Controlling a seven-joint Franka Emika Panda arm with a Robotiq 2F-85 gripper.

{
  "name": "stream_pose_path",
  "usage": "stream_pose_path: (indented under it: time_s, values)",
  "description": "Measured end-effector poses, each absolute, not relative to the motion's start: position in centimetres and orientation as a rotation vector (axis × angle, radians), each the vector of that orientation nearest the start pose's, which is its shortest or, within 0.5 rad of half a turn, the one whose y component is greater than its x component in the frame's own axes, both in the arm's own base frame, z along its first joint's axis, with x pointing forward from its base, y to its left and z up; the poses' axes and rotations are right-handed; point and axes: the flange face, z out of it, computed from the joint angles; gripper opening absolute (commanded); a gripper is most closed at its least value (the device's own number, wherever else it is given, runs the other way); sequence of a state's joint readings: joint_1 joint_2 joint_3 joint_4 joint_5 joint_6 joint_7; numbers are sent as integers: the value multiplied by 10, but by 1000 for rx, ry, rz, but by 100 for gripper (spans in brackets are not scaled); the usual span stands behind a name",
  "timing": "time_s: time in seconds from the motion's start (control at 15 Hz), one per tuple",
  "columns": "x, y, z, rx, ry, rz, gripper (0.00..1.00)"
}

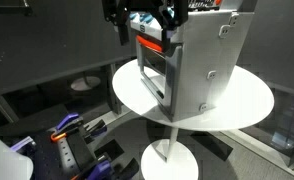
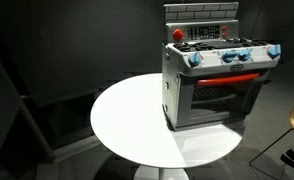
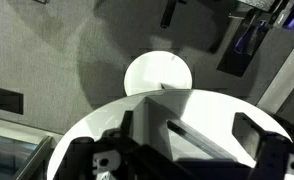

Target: Push the top right button on the toy stove

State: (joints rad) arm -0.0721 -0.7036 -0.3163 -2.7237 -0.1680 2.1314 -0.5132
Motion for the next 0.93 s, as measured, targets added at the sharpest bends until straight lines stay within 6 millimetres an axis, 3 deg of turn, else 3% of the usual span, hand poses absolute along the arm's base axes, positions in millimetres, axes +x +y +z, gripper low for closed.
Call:
stream_pose_path:
  time_s: [0.6, 0.93]
  values:
    - [319, -131, 430, -3099, -424, -184, 100]
    - [337, -124, 465, -3122, -445, -340, 100]
